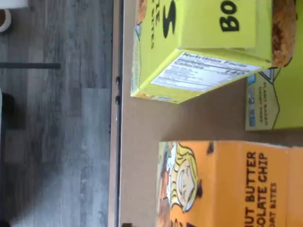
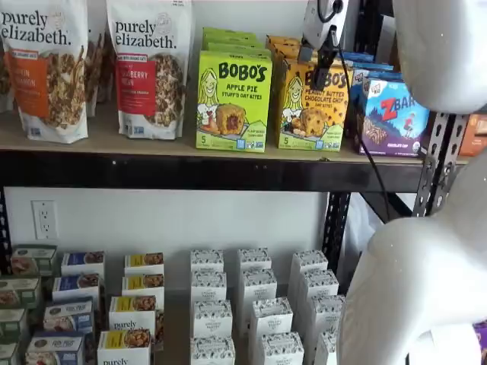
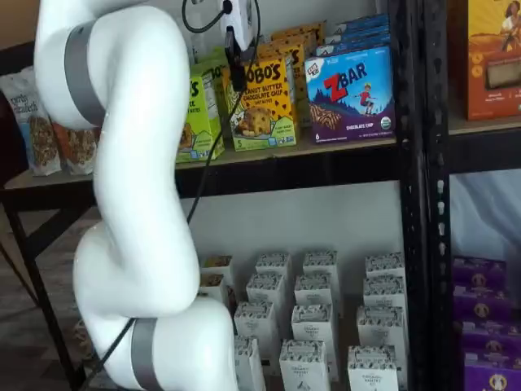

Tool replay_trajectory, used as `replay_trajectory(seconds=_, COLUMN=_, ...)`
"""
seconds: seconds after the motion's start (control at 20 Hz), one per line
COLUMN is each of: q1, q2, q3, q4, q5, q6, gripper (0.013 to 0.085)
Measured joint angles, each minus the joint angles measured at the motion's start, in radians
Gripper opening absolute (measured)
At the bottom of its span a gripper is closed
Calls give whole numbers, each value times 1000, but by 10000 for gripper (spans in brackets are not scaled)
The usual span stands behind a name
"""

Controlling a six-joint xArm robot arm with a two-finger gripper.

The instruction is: Pick up the orange box on the top shelf, the fifth box from the left

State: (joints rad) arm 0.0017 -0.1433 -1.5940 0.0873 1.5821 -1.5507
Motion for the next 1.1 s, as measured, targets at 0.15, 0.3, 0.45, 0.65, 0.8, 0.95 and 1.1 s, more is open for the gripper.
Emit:
replay_trajectory(seconds=0.15, q1=9, q2=1, q3=3, q4=-5, q5=3, q6=8, gripper=850)
replay_trajectory(seconds=0.3, q1=15, q2=4, q3=3, q4=-9, q5=9, q6=13, gripper=850)
replay_trajectory(seconds=0.45, q1=21, q2=8, q3=1, q4=-18, q5=16, q6=19, gripper=850)
replay_trajectory(seconds=0.65, q1=25, q2=8, q3=8, q4=-18, q5=12, q6=22, gripper=850)
replay_trajectory(seconds=0.8, q1=28, q2=7, q3=13, q4=-13, q5=7, q6=25, gripper=850)
replay_trajectory(seconds=0.95, q1=31, q2=6, q3=17, q4=-8, q5=3, q6=29, gripper=850)
replay_trajectory(seconds=1.1, q1=34, q2=4, q3=23, q4=-5, q5=-4, q6=32, gripper=850)
